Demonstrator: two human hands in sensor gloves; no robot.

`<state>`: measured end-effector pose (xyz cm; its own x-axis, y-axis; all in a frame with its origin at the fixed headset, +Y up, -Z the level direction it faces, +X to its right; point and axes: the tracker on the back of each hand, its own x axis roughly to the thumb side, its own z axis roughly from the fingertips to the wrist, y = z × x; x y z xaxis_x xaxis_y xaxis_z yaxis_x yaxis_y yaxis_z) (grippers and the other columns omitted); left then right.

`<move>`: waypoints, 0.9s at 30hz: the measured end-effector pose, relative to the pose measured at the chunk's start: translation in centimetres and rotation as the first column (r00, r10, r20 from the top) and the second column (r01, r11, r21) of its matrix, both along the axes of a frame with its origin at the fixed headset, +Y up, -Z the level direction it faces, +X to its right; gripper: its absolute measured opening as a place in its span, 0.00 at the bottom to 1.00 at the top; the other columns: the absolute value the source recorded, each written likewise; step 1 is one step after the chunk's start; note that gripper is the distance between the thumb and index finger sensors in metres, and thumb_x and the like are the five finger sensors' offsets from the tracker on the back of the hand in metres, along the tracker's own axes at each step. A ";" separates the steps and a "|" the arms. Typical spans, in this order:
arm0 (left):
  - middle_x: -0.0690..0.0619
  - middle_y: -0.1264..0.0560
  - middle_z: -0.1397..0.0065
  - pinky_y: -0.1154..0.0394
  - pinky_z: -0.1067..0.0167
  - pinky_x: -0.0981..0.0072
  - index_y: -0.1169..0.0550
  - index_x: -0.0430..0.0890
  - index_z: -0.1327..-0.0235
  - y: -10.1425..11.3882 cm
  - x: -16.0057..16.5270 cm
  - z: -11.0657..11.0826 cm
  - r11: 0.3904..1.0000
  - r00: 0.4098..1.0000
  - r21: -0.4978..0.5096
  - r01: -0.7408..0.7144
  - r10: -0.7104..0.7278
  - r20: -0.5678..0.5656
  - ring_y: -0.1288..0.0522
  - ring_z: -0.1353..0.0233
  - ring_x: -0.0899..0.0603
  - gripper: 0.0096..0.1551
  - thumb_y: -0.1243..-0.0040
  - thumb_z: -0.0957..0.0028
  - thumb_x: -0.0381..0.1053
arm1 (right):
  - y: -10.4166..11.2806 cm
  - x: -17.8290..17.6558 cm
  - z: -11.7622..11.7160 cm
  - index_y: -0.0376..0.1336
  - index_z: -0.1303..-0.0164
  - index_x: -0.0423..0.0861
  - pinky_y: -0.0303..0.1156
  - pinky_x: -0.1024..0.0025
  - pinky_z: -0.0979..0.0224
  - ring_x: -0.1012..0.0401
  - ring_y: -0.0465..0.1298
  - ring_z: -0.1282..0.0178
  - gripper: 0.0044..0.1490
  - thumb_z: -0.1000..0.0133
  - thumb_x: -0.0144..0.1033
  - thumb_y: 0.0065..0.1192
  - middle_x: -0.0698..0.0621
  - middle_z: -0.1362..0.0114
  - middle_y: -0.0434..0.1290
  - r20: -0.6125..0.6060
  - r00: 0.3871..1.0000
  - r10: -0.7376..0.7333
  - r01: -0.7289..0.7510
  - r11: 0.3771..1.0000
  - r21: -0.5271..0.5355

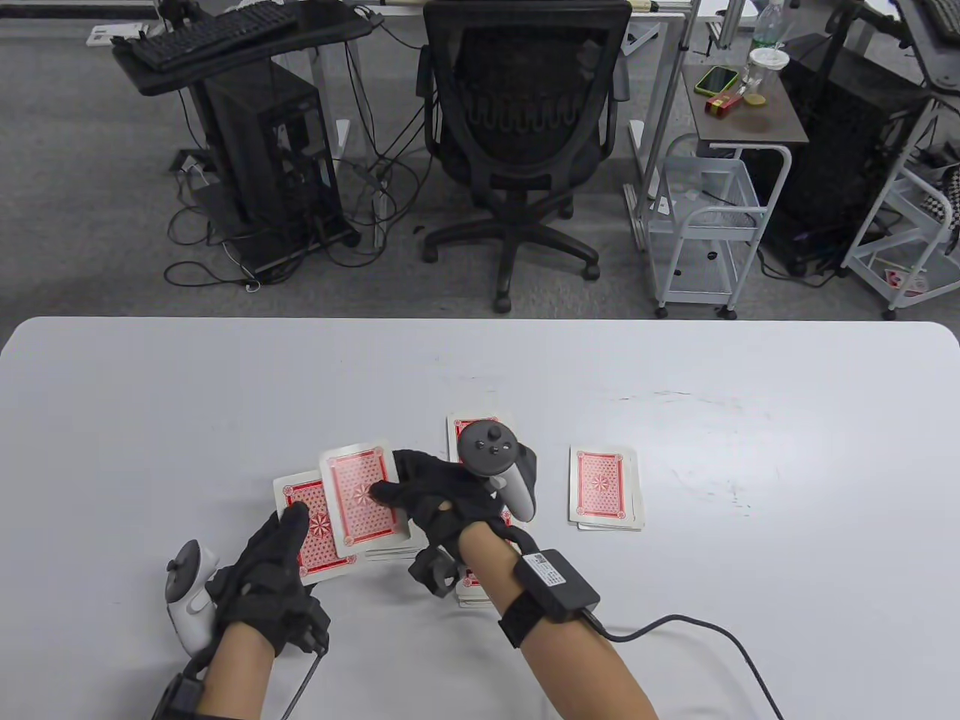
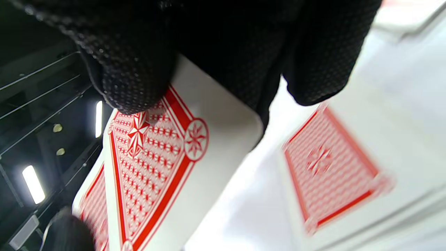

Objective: Four-player card dealing with fan arrangement

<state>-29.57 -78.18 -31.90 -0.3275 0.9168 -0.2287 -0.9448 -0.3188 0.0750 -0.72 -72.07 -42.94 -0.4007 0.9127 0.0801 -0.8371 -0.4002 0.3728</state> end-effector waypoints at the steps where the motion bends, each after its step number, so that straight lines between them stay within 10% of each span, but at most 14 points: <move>1: 0.59 0.18 0.36 0.17 0.45 0.53 0.24 0.57 0.36 0.0 -0.1 0.0 1.000 1.000 -0.001 -0.005 0.005 -0.004 0.14 0.40 0.44 0.25 0.39 0.46 0.61 | 0.3 1.9 -0.5 0.60 0.29 0.36 0.74 0.46 0.41 0.59 0.86 0.59 0.40 0.46 0.40 0.74 0.52 0.45 0.78 0.032 0.999 0.016 -0.016 1.000 -0.011; 8: 0.59 0.18 0.36 0.17 0.45 0.53 0.24 0.57 0.36 -0.1 0.1 -0.1 1.000 1.000 -0.011 0.015 -0.015 0.013 0.14 0.40 0.44 0.25 0.39 0.46 0.61 | 1.7 12.6 -2.4 0.56 0.25 0.37 0.72 0.46 0.42 0.61 0.82 0.65 0.44 0.45 0.39 0.73 0.51 0.43 0.75 0.249 0.922 0.297 -0.296 0.954 -0.043; 14: 0.59 0.18 0.36 0.17 0.44 0.53 0.24 0.57 0.36 -0.1 0.1 -0.3 0.999 0.999 -0.021 0.028 -0.028 0.019 0.14 0.40 0.44 0.25 0.39 0.46 0.61 | 0.6 19.4 -3.1 0.55 0.24 0.38 0.72 0.46 0.42 0.62 0.80 0.66 0.45 0.46 0.40 0.74 0.51 0.43 0.74 0.390 0.698 0.600 -0.565 0.797 -0.215; 21: 0.59 0.18 0.36 0.17 0.44 0.53 0.24 0.57 0.36 0.0 0.0 -0.2 0.999 0.999 -0.034 0.037 -0.037 0.013 0.14 0.40 0.44 0.25 0.39 0.45 0.61 | -2.9 20.1 -4.0 0.55 0.23 0.41 0.70 0.45 0.38 0.61 0.81 0.61 0.48 0.48 0.46 0.75 0.51 0.41 0.73 0.333 0.328 0.884 -0.834 0.437 -0.337; 27: 0.59 0.18 0.36 0.17 0.44 0.53 0.24 0.57 0.36 0.0 0.1 0.0 0.999 0.999 -0.038 0.035 -0.035 0.003 0.14 0.40 0.44 0.25 0.39 0.45 0.61 | -1.9 19.0 -3.5 0.53 0.21 0.44 0.66 0.42 0.34 0.55 0.79 0.46 0.49 0.46 0.54 0.70 0.47 0.30 0.67 0.307 0.250 0.918 -0.887 0.345 -0.308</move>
